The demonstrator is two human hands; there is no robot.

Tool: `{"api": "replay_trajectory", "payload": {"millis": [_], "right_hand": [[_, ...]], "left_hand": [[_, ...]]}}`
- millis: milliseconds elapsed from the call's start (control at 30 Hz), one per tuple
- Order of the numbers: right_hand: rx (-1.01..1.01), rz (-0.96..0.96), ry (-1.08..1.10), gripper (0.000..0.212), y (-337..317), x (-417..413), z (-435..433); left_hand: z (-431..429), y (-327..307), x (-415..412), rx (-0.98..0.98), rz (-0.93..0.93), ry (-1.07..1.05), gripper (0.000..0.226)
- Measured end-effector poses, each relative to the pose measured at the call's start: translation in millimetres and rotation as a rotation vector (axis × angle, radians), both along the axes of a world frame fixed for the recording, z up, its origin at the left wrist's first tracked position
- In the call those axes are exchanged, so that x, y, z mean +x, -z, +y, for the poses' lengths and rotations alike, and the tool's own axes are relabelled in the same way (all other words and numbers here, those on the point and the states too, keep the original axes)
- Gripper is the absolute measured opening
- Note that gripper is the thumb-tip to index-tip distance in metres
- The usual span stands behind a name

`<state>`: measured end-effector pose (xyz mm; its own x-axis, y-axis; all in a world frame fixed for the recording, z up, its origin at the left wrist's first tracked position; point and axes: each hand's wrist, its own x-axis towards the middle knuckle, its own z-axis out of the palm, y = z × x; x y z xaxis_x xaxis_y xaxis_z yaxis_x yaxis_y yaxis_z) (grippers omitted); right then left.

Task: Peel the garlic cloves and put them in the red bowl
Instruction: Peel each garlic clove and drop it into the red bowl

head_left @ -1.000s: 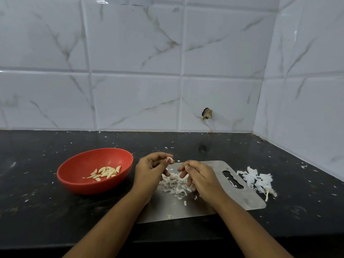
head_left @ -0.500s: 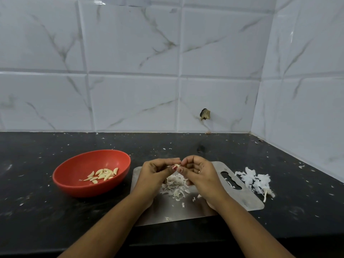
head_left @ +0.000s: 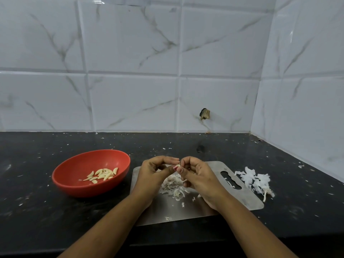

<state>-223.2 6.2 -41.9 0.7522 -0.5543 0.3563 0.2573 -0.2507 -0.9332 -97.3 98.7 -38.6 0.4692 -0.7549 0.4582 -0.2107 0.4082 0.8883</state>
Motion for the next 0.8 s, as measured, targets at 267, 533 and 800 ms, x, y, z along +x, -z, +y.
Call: {"api": "replay_trajectory", "payload": {"millis": [267,533,800], "right_hand": [[-0.028,0.009,0.017,0.011,0.7,-1.6,-0.9],[-0.029,0.004,0.072,0.011,0.8,-1.3,-1.1],[-0.133,0.018,0.221,0.012,0.9,0.3,2.2]], "left_hand": [[-0.9,2.8,3.0,0.023,-0.034,-0.015,0.017],[-2.7,4.0,2.9,0.035,-0.013,-0.004,0.012],[-1.6,2.7,-2.1,0.054,-0.163,-0.144,0.008]]}}
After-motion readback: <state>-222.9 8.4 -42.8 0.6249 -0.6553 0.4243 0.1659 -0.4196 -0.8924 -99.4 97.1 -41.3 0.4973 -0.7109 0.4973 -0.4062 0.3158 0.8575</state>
